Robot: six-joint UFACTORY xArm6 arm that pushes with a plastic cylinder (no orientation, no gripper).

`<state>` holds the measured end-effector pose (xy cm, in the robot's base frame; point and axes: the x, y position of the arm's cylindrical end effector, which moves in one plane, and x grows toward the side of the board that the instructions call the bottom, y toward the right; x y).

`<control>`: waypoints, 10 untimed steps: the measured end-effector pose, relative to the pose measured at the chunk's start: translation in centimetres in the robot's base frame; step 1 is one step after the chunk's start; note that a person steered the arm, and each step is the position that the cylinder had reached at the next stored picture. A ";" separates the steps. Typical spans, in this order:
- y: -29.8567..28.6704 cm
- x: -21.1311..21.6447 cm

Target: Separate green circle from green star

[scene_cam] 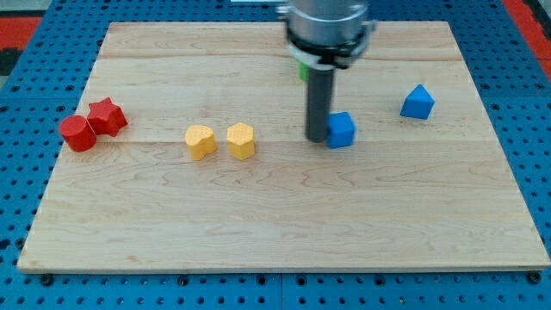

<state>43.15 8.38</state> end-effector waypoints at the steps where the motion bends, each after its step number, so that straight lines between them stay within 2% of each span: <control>1: 7.6 -0.7; 3: 2.5 2.3; 6: 2.4 2.6; 7: 1.5 0.9; 8: 0.0 -3.9; 10: 3.4 -19.0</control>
<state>24.10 11.83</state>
